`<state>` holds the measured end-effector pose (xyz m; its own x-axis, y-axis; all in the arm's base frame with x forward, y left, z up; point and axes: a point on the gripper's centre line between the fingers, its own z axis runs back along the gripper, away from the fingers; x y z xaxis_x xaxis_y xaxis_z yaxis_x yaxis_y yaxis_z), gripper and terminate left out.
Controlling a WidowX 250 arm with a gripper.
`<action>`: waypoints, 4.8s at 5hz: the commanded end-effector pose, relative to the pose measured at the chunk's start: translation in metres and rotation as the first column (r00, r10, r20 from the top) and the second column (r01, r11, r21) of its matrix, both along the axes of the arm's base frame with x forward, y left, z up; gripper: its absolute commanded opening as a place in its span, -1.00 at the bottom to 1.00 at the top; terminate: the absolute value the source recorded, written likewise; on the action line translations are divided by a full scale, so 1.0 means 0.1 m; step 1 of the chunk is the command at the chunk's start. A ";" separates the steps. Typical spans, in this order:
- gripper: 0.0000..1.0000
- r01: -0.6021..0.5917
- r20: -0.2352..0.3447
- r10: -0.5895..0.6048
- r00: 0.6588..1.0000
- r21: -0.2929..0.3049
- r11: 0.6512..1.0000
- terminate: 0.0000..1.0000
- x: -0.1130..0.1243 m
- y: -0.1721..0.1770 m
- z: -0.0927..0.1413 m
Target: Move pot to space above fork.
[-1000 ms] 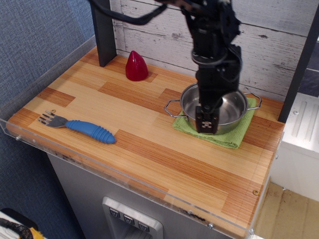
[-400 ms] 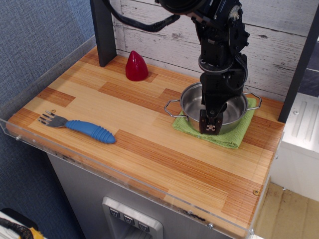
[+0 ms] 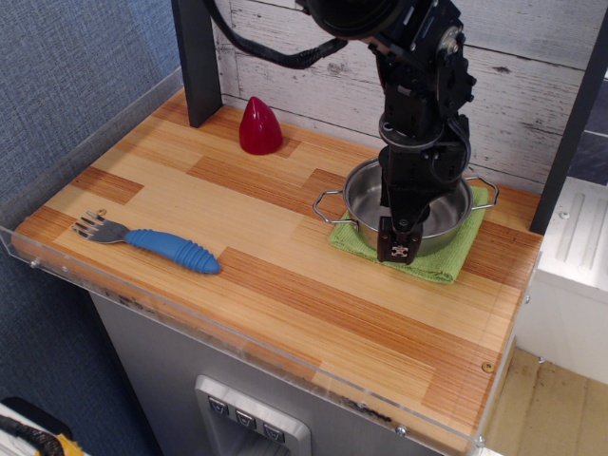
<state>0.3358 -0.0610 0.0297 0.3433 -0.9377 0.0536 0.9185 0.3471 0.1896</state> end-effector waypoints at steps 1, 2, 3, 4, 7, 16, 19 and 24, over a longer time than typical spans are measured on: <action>1.00 -0.010 0.047 0.010 0.999 -0.001 1.000 -1.00 -0.01 0.00 0.11; -1.00 -0.016 0.040 0.016 0.999 0.000 1.000 -1.00 -0.04 0.02 0.10; -1.00 -0.025 0.034 0.025 0.999 -0.005 1.000 -1.00 -0.07 0.05 0.14; -1.00 -0.016 0.015 0.016 1.000 -0.012 1.000 -1.00 -0.09 0.07 0.19; -1.00 0.006 0.130 -0.006 0.992 0.004 1.000 -1.00 -0.16 0.10 0.44; -1.00 -0.326 0.030 0.325 0.945 0.086 0.941 -1.00 -0.53 1.35 0.24; -1.00 -0.364 0.013 0.364 0.931 0.085 0.928 -1.00 -0.56 1.41 0.22; 1.00 -0.342 -0.035 0.346 0.938 0.083 0.936 -1.00 -0.56 1.33 0.32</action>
<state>0.2799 0.0751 0.0441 0.6482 -0.7591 -0.0608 0.7589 0.6374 0.1329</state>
